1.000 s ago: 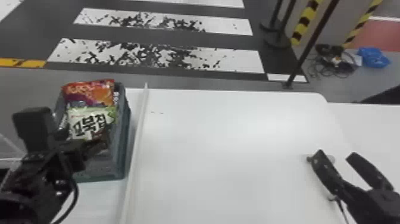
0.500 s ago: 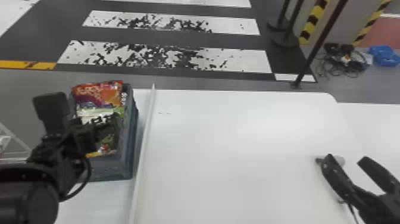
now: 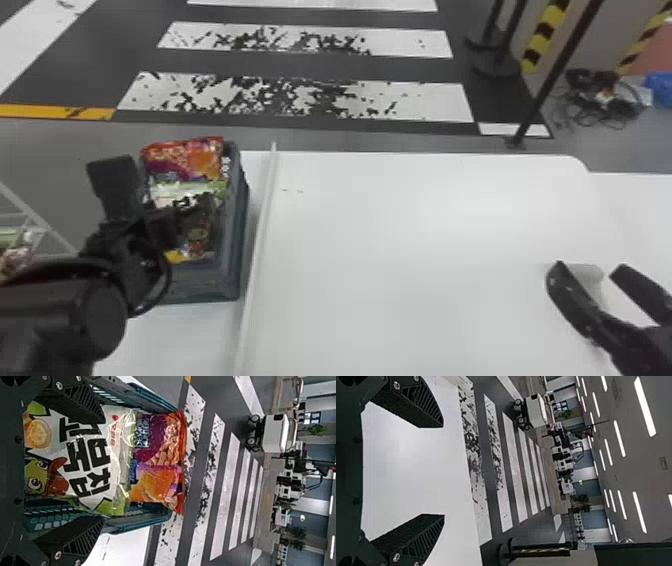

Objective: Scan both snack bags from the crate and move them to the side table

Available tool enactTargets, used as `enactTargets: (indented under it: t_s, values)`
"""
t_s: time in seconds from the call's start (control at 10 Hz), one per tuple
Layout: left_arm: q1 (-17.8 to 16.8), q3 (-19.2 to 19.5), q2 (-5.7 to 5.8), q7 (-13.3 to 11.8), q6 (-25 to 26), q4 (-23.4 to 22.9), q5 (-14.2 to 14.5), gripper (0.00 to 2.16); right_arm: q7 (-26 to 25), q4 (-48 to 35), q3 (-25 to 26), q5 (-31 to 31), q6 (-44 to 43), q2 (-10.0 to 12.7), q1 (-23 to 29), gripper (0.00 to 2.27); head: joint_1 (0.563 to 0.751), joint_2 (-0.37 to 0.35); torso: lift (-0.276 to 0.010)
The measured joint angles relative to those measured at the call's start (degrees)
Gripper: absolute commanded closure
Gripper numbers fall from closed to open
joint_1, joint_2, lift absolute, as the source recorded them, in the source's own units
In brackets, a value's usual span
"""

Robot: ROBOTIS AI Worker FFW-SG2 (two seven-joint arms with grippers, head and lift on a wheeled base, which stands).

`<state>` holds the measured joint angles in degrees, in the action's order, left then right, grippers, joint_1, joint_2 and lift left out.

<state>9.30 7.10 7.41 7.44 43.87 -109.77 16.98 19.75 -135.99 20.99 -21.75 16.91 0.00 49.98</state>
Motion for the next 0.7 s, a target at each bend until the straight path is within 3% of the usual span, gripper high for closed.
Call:
enactTargets:
  t_s: [0.7]
  values:
    - [-5.3,0.1,-0.21,-1.4,0.9,7.5,-0.5,0.14,-0.2,0.9,-0.9,1.5,1.3,0.0,-1.7,0.12,0.695,0.016,-0.029]
